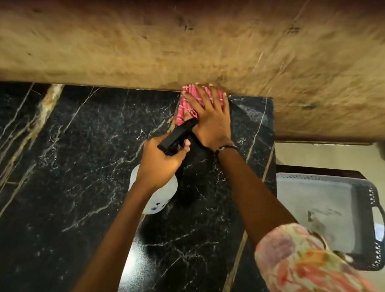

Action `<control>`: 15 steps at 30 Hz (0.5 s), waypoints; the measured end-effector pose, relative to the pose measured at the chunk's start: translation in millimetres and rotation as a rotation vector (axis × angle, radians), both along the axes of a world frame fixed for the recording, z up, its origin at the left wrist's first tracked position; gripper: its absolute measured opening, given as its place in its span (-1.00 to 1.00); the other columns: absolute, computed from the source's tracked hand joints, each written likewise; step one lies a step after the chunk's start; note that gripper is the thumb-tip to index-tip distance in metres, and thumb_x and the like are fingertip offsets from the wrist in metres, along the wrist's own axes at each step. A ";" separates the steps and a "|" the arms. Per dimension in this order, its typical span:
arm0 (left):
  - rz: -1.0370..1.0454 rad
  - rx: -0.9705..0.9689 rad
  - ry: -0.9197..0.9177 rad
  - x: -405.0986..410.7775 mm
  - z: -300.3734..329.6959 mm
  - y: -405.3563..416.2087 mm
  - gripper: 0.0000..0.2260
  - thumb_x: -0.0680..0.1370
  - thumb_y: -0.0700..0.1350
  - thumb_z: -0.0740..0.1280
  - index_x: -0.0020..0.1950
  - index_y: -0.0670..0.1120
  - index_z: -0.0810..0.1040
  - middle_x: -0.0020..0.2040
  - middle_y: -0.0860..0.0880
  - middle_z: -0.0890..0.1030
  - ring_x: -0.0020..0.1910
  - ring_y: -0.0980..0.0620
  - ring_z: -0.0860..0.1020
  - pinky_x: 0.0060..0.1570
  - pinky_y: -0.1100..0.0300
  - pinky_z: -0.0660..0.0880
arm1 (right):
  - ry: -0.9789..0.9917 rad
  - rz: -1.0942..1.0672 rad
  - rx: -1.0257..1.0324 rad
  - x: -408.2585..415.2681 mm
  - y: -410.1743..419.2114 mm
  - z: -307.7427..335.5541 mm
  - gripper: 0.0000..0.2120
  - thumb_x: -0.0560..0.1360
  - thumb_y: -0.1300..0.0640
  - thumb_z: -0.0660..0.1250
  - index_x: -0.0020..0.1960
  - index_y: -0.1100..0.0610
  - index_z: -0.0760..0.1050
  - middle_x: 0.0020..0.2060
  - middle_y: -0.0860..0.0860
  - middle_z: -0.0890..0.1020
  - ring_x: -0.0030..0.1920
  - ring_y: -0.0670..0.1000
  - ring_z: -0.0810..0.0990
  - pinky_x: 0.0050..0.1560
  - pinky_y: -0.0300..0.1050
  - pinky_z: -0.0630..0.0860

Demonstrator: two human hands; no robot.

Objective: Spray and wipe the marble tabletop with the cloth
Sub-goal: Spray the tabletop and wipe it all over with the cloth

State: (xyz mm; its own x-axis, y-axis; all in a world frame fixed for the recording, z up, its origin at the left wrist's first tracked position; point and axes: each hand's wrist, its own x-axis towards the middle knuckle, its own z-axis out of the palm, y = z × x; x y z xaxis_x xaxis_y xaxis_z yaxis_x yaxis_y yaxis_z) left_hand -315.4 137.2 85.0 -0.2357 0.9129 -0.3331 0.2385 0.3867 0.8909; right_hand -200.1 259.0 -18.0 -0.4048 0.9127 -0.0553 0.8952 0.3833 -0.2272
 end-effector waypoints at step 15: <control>0.034 0.023 -0.049 -2.6 -5.6 1.1 -0.74 0.46 -0.32 0.33 -0.26 0.05 0.58 -0.18 0.01 0.66 -0.35 0.21 0.57 -0.30 0.24 0.44 | 0.026 -0.509 0.022 98.8 -58.7 -7.4 -0.39 0.51 -0.33 -0.06 0.51 -0.18 0.16 0.55 0.02 0.16 0.55 0.21 0.05 0.48 0.30 -0.09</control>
